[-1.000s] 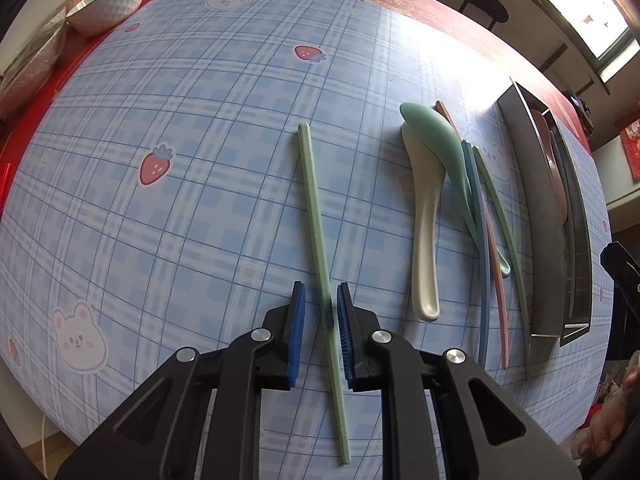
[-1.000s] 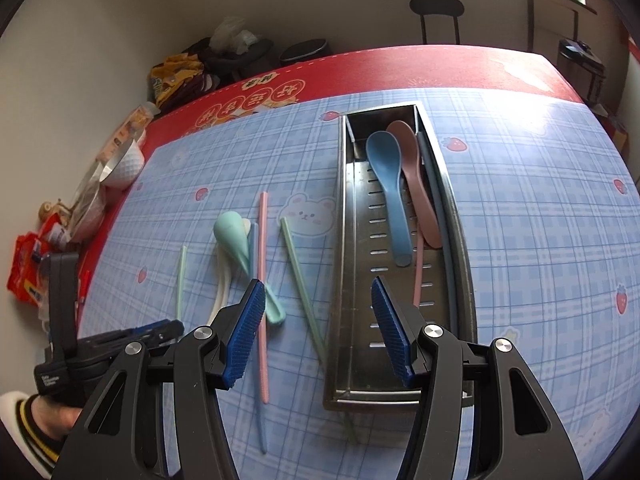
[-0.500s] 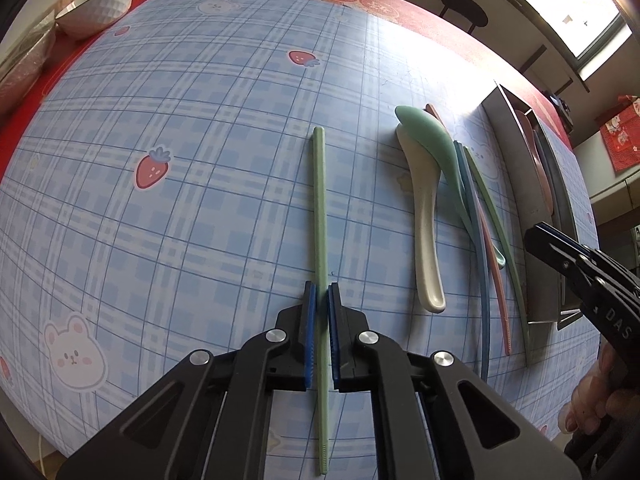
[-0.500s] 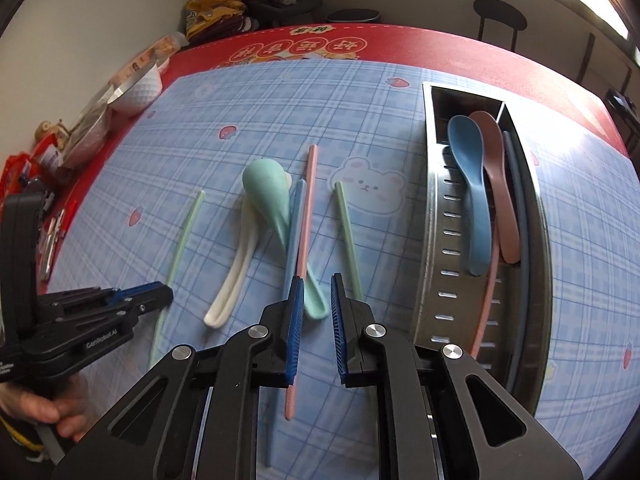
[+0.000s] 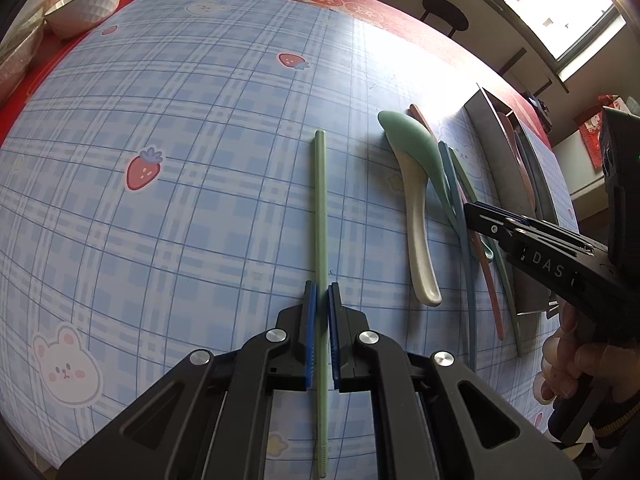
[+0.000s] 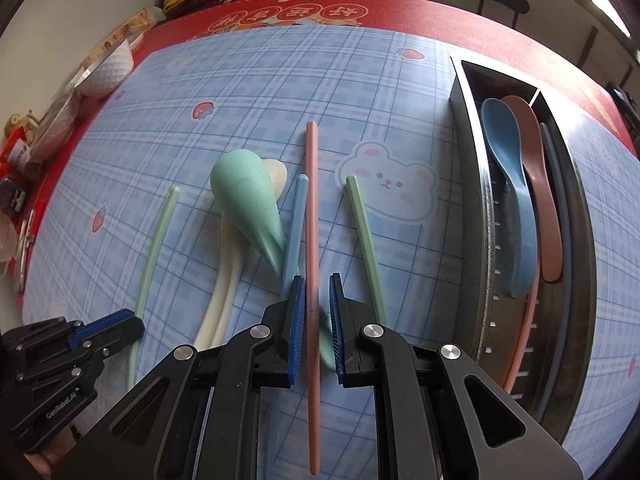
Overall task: Organize utensils
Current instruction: 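Carry the pink chopstick into the steel tray and open the right tool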
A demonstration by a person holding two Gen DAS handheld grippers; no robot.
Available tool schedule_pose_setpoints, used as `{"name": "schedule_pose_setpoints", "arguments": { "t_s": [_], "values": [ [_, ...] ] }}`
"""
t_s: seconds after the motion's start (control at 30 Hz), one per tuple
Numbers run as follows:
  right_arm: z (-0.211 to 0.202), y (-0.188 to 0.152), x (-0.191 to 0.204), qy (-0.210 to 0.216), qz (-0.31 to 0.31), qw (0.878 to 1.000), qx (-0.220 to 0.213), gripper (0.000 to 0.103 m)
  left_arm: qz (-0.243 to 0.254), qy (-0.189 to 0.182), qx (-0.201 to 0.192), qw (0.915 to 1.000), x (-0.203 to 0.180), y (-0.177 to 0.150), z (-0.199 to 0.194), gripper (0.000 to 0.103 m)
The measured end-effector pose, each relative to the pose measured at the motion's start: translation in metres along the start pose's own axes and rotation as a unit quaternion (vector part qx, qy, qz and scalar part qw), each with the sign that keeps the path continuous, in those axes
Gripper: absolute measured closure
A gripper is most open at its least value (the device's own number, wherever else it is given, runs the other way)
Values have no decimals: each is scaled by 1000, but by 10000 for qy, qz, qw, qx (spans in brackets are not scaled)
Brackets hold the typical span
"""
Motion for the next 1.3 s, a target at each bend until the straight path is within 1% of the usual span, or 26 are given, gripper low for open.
{"name": "schedule_pose_setpoints", "arguments": {
  "t_s": [0.1,0.3,0.4,0.47,0.6,0.8,0.97,1.17,1.3],
  "values": [
    [1,4,3,45,13,10000,-15,97,11,-3,12,10000,-1,-1,0,95],
    [3,6,2,215,170,9996,-31,97,12,-17,40,10000,-1,-1,-2,95],
    [3,5,2,194,176,9997,-33,97,24,-4,54,10000,0,-1,-2,95],
    [0,1,1,210,302,9993,-53,97,41,18,62,10000,-3,-1,-1,95],
    [-15,-8,0,410,625,9968,-270,97,37,6,81,10000,-3,0,0,95],
    [-37,-15,0,492,673,9949,-560,97,4,49,146,9999,-4,1,2,95],
    [-53,-20,-7,589,764,9920,-815,97,15,158,197,9997,-6,4,3,95],
    [-73,-18,-29,471,970,9873,-1168,97,32,286,226,9993,-10,5,7,95],
    [-86,-14,-57,206,1139,9834,-1400,97,52,350,224,9991,-11,5,8,95]
  ]
}}
Point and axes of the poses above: each gripper's, at about its wrist camera, not at the fingertips, and z roughly the way its jaws point, x to its left, y to its top, the point moved 9 cm from there along z, roughly the way its jaws point, and after that the axes turned 8 degrees about -z, right-handed, at the moved point
